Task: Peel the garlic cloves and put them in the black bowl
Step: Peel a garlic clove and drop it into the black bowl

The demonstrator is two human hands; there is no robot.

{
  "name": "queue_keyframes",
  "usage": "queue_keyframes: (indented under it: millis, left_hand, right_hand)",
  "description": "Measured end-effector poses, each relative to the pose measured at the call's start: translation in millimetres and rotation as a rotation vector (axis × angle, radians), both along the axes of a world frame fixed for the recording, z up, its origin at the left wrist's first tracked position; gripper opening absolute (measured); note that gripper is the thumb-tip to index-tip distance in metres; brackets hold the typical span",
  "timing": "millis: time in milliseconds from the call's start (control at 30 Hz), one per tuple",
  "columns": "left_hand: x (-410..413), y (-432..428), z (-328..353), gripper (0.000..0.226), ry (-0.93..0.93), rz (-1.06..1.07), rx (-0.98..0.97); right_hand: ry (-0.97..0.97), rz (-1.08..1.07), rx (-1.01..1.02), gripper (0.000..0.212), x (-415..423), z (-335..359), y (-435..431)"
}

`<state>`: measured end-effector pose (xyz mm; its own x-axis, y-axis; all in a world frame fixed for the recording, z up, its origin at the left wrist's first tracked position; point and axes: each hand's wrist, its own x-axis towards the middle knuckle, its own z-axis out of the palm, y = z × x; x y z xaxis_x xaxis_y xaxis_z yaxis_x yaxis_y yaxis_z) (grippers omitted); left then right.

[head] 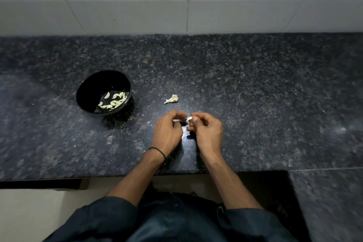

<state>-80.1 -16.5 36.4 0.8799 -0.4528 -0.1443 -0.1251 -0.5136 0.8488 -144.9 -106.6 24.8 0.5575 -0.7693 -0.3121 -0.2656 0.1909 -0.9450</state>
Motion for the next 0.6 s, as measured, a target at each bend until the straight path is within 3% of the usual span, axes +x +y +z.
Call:
queue_keyframes:
  millis: [167, 333, 467, 600]
  left_hand:
    - [-2, 1, 2, 0.011, -0.029, 0.01, -0.084]
    - [2, 0, -3, 0.006, -0.022, 0.053, -0.097]
    - [6, -2, -8, 0.006, 0.153, 0.131, -0.191]
    - [3, -1, -5, 0.007, 0.208, 0.129, -0.232]
  right_hand:
    - [-0.029, -0.001, -0.012, 0.013, 0, 1, -1]
    - [-0.051, 0.026, 0.007, 0.008, -1, 7, 0]
    - [-0.095, 0.009, 0.214, 0.01, 3, 13, -1]
    - [-0.115, -0.007, 0.477, 0.014, 5, 15, -4]
